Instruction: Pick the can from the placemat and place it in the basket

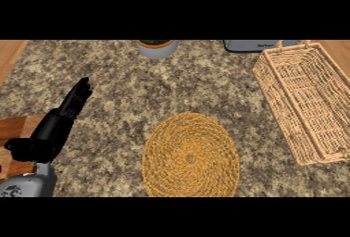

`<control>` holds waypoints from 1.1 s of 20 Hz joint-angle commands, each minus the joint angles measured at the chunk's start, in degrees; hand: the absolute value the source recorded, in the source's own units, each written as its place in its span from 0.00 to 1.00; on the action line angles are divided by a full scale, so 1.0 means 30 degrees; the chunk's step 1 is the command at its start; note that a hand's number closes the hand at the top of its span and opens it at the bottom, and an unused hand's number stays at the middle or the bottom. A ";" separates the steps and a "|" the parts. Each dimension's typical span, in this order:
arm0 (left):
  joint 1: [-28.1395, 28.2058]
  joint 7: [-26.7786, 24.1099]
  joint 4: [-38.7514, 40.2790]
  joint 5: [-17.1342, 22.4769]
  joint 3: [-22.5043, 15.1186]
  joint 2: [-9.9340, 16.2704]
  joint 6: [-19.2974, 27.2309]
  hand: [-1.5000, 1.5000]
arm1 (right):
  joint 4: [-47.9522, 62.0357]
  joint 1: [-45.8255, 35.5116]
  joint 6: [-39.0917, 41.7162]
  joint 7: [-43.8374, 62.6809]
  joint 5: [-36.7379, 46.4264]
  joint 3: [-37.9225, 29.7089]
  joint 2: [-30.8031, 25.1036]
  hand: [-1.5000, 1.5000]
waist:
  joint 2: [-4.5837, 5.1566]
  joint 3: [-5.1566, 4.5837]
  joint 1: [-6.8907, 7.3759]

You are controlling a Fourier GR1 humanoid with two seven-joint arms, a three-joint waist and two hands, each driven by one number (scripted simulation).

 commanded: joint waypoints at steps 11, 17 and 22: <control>-0.0628 0.0480 -0.0155 0.0029 -0.0200 0.0022 -0.0311 0.50 | -0.3751 0.0128 -0.2633 0.3629 -0.5183 -0.4716 -0.3466 1.00 | 0.0251 -0.0052 0.0642; -0.0816 0.0430 -0.0121 0.0121 -0.0548 -0.0270 -0.0506 0.50 | -0.3172 -0.2118 -0.2584 0.5973 -0.7041 -0.7390 -0.1920 1.00 | 0.0354 -0.0050 0.1150; -0.1449 0.0278 0.0384 -0.0059 -0.0314 -0.0133 -0.0424 0.50 | -0.0927 -0.4681 -0.2248 0.7531 -1.0325 -1.0720 -0.0610 1.00 | 0.0390 0.0000 0.1317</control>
